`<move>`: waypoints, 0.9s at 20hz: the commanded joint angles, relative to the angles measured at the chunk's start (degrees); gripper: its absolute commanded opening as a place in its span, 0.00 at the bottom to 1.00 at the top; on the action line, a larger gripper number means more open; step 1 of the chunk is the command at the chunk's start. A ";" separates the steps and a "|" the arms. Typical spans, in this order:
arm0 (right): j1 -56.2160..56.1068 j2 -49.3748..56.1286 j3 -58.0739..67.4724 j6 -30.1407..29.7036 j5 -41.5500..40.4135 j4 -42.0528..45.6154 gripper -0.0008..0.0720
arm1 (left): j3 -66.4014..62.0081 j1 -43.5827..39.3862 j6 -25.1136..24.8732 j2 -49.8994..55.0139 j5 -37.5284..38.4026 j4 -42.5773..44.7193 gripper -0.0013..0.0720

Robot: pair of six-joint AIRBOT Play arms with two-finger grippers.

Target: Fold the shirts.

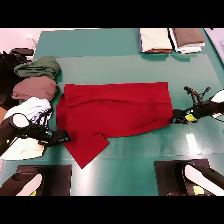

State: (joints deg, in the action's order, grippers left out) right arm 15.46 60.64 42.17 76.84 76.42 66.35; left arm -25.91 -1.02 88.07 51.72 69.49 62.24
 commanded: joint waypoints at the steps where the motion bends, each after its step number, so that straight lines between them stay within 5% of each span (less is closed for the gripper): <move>1: -0.02 -0.02 1.25 0.07 0.63 -0.17 0.04 | 2.38 -4.46 0.04 0.11 -4.87 -4.46 0.96; 2: -0.02 -0.04 1.25 0.07 0.72 -0.20 0.04 | 2.36 -5.75 0.46 0.11 -5.51 -5.14 0.86; 6: -0.02 -0.04 1.31 0.04 1.92 -0.17 0.04 | 1.31 -6.38 0.02 0.11 -6.01 -6.75 0.06; 15: -0.02 -13.05 1.42 2.05 12.04 10.05 0.04 | -19.21 -6.38 2.03 -11.78 7.85 1.09 0.05; 18: -0.02 -17.33 1.42 3.37 12.09 10.25 0.04 | -25.40 -6.38 2.05 -11.85 7.17 2.05 0.05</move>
State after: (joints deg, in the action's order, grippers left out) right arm 15.46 47.46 43.53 78.87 86.83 74.37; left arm -45.43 -7.42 89.76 41.41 75.29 62.46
